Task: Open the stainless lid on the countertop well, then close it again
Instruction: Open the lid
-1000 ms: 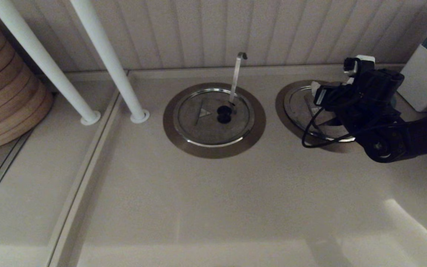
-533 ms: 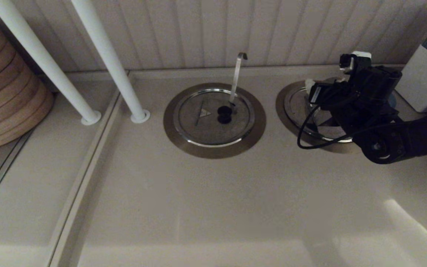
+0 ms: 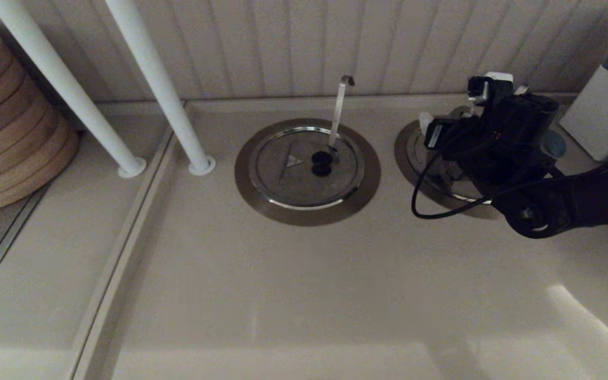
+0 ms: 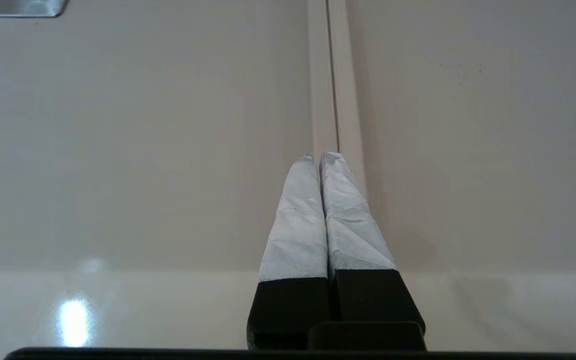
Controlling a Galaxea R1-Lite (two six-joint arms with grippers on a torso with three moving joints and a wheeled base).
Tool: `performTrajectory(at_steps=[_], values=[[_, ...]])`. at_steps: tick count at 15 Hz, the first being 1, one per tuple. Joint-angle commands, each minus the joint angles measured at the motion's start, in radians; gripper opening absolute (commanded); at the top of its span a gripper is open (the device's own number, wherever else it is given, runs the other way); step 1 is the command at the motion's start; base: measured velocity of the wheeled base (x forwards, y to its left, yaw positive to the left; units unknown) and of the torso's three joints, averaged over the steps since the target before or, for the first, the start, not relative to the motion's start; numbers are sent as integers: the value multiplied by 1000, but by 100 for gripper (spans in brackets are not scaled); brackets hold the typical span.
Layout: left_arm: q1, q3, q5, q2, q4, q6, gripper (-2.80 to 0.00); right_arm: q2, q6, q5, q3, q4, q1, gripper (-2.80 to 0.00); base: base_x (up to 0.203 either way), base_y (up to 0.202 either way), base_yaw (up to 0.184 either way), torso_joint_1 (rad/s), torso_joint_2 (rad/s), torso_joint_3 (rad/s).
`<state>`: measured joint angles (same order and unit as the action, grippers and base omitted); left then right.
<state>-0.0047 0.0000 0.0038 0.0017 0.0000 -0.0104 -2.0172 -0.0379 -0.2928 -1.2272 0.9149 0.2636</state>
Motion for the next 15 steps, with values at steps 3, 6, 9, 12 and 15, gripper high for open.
performTrajectory(at_steps=[3,6,9,12,15], values=[[0,0,1,0,-1,0,-280,0,-2,-6,9,-1,20,0,0,0,0,0,0,0],[0,0,1,0,-1,0,-280,3,-3,-8,17,1,37,0,0,0,0,0,0,0],[1,0,1,0,-1,0,-280,12,-5,-21,27,1,67,0,0,0,0,0,0,0],[0,0,1,0,0,0,-280,36,-5,-23,61,16,112,0,0,0,0,0,0,0],[0,0,1,0,-2,0,-280,71,-14,-23,91,16,162,0,0,0,0,0,0,0]])
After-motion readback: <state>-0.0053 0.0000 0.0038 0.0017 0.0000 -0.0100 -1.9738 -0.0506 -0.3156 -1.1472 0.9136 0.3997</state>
